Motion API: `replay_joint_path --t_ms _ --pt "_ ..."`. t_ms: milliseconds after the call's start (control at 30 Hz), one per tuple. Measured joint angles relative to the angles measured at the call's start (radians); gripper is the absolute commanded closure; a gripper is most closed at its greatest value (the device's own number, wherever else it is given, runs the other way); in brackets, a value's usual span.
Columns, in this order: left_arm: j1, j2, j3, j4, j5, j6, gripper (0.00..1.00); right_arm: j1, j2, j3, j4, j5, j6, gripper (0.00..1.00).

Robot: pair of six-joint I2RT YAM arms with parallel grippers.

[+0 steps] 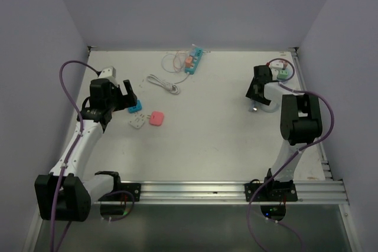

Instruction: Pull the plug off the socket

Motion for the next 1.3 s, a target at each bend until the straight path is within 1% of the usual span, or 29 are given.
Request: replay_joint_path --t_ms 33,100,133,233,267,333,367,467,567,700,833,933,1033,1067,1133,1167,1267,1300 --pt "0.0 0.0 0.0 0.0 0.002 0.0 0.0 -0.001 0.012 0.008 0.0 -0.016 -0.006 0.43" --pt "0.0 0.002 0.0 0.0 0.005 0.0 0.0 -0.001 0.021 0.028 -0.002 -0.044 -0.024 0.52" --pt "0.0 0.003 0.0 0.0 0.005 0.0 0.0 -0.001 0.022 0.032 -0.002 -0.056 -0.03 0.61" --pt "0.0 0.006 0.0 0.0 0.006 0.0 0.0 0.0 0.023 0.038 -0.007 -0.093 -0.05 0.8" --pt "0.0 0.006 0.0 0.0 0.006 0.0 0.0 0.0 0.024 0.04 -0.01 -0.105 -0.056 0.9" --pt "0.0 0.006 0.0 0.0 0.006 0.0 0.0 0.002 0.027 0.045 -0.011 -0.13 -0.069 0.99" --pt "0.0 0.006 0.0 0.0 0.006 0.0 0.0 0.005 0.027 0.047 -0.012 -0.142 -0.074 1.0" --pt "0.0 0.006 0.0 0.0 0.006 0.0 0.0 0.04 0.027 0.047 -0.017 -0.142 -0.097 1.0" --pt "0.0 0.006 0.0 0.0 0.006 0.0 0.0 0.132 0.021 0.047 -0.034 -0.144 -0.126 1.0" --pt "0.0 0.005 0.0 0.0 0.006 0.0 0.0 0.321 -0.013 0.011 -0.063 -0.18 -0.151 1.0" --pt "0.0 0.005 0.0 0.001 0.006 0.0 0.0 0.532 -0.083 -0.068 -0.095 -0.248 -0.166 1.0" --pt "0.0 0.005 0.0 0.003 0.008 0.0 0.0 0.662 -0.151 -0.141 -0.134 -0.281 -0.168 1.0" --pt "0.0 0.0 -0.002 0.015 0.029 0.001 0.0 0.761 -0.225 -0.21 -0.195 -0.302 -0.166 0.89" --pt "0.0 -0.003 -0.003 0.022 0.038 0.002 0.0 0.786 -0.252 -0.231 -0.22 -0.306 -0.165 0.79" --pt "0.0 -0.009 -0.011 0.038 0.063 0.005 0.0 0.816 -0.312 -0.279 -0.259 -0.311 -0.152 0.69" --pt "0.0 -0.011 -0.016 0.044 0.079 0.008 0.0 0.818 -0.345 -0.3 -0.282 -0.311 -0.145 0.57" --pt "-0.009 -0.015 -0.027 0.067 0.125 0.01 0.0 0.811 -0.446 -0.352 -0.322 -0.296 -0.13 0.43" --pt "-0.016 -0.016 -0.031 0.074 0.14 0.011 0.0 0.809 -0.481 -0.364 -0.332 -0.29 -0.124 0.35"
